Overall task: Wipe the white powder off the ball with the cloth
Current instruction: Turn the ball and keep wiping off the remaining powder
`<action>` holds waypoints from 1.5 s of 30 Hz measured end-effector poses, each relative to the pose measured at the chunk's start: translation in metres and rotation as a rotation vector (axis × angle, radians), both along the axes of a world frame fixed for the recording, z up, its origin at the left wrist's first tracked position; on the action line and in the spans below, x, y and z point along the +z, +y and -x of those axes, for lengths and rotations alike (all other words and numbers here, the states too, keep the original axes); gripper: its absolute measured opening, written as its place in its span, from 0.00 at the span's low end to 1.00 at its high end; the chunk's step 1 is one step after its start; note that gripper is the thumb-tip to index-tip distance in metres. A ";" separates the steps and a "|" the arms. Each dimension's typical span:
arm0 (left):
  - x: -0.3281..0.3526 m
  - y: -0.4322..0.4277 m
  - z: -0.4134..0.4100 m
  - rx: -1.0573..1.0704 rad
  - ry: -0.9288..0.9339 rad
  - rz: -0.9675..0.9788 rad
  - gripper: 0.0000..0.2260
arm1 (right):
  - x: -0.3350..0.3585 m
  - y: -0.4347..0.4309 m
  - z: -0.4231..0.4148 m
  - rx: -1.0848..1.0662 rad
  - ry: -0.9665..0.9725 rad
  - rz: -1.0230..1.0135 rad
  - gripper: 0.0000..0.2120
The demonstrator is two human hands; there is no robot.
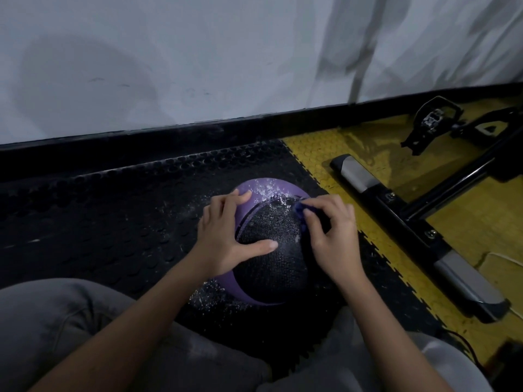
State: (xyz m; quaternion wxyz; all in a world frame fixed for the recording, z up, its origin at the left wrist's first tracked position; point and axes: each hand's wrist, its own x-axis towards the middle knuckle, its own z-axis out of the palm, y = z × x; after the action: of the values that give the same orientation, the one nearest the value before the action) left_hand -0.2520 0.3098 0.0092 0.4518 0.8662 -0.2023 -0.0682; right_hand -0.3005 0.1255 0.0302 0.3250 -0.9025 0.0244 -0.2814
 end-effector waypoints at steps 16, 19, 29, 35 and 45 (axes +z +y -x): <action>0.001 -0.001 -0.001 0.038 -0.012 0.002 0.47 | -0.005 0.019 0.021 0.112 -0.039 0.146 0.08; 0.002 0.001 -0.002 0.014 0.007 0.008 0.47 | -0.006 0.016 0.019 0.144 -0.057 0.192 0.08; 0.003 -0.003 -0.001 0.022 0.007 -0.002 0.47 | -0.009 0.019 0.019 0.051 -0.067 0.136 0.08; 0.005 -0.003 0.001 -0.016 0.026 0.004 0.45 | -0.008 -0.011 0.000 -0.041 -0.054 -0.037 0.05; 0.003 -0.003 0.000 0.039 0.020 -0.003 0.44 | -0.004 0.021 0.014 0.111 -0.112 0.259 0.10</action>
State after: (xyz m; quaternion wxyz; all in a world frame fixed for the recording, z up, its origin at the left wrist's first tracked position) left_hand -0.2522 0.3067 0.0121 0.4537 0.8699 -0.1809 -0.0684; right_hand -0.3145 0.1463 0.0257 0.2216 -0.9197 -0.0802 -0.3139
